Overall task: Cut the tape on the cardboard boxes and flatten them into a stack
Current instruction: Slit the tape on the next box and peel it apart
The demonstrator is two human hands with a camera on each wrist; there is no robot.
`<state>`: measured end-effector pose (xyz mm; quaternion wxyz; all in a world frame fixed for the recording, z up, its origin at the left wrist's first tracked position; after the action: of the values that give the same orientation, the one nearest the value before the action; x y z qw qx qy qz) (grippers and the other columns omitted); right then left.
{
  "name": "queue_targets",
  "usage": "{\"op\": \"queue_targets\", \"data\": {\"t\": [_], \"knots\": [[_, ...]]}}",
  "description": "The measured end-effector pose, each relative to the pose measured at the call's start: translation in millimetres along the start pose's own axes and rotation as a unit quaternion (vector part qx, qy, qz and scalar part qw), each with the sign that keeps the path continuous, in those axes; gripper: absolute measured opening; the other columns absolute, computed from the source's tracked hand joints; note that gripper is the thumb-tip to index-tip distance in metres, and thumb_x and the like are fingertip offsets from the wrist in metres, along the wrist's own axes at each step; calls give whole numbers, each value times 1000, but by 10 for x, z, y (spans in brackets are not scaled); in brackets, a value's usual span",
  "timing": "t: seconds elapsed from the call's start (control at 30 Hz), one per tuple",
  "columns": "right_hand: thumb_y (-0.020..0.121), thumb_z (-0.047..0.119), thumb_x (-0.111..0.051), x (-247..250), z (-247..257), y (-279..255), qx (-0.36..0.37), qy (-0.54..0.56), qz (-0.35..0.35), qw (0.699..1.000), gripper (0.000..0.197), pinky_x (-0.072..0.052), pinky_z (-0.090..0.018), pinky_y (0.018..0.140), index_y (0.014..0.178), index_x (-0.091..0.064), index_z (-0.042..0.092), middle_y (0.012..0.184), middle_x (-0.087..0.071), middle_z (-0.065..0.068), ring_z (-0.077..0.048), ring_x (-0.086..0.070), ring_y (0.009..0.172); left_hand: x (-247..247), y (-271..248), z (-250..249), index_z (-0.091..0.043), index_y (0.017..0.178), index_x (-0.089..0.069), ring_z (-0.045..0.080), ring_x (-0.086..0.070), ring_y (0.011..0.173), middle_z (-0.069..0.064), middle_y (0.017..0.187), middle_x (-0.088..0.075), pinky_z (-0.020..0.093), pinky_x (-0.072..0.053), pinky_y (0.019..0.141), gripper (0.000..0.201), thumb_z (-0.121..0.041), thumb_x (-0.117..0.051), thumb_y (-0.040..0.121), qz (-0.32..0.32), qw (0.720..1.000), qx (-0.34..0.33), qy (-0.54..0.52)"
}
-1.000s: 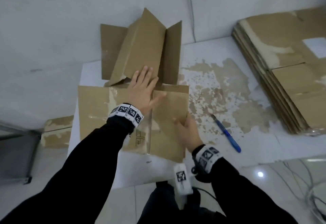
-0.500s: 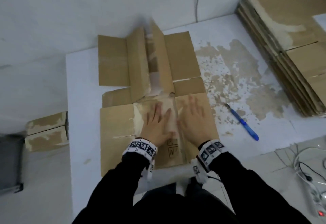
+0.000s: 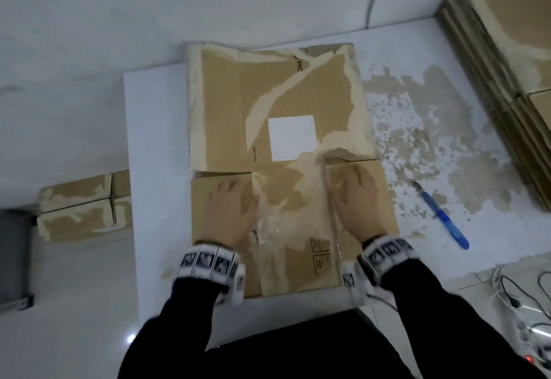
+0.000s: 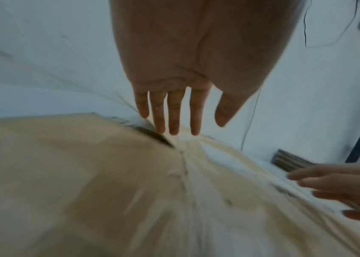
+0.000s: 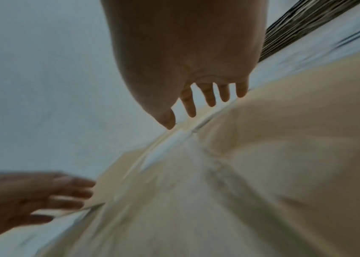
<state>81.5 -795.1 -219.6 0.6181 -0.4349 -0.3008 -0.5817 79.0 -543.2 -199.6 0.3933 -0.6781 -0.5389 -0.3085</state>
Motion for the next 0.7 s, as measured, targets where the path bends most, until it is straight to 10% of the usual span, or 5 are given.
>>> {"op": "queue_targets", "data": {"t": [0.1,0.27,0.53,0.7], "knots": [[95,36,-40,-14,501,628,61,-35,8,997,53,-21,-51,114,143,-35,14,154,-21,-17,-33,-19,142,159,713,-281,-5,130,-49,34,-42,126,17,135,-46,43,-35,102,39,-24,-41,96,-26,998,-49,23],[102,37,-21,-302,903,1530,106,-149,119,976,52,4,-65,111,151,-5,31,160,8,1,-25,12,146,-60,1710,-286,-13,152,-1,21,9,147,4,160,9,46,2,118,58,-31,-25,102,125,976,-52,173],[98,54,-21,-380,764,1704,71,-133,147,978,57,10,-66,108,148,3,44,158,17,10,-24,21,144,-136,1862,-77,-23,151,13,21,23,144,3,157,23,40,14,115,72,-46,-31,99,169,975,-36,141],[84,73,-33,-31,232,1657,-62,-95,117,987,79,11,-56,112,148,4,44,158,18,7,-27,21,143,76,1651,291,-32,150,13,27,28,142,7,155,28,51,20,110,109,-74,-53,75,122,984,97,81]]}}
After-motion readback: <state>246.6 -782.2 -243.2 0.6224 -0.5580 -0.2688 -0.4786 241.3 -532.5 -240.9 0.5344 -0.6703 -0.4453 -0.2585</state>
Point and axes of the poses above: each hand's wrist, its own y-axis towards the middle knuckle, its own x-axis out of the back of the hand, z = x × y, the point moved 3 cm from there along y, towards the middle knuckle
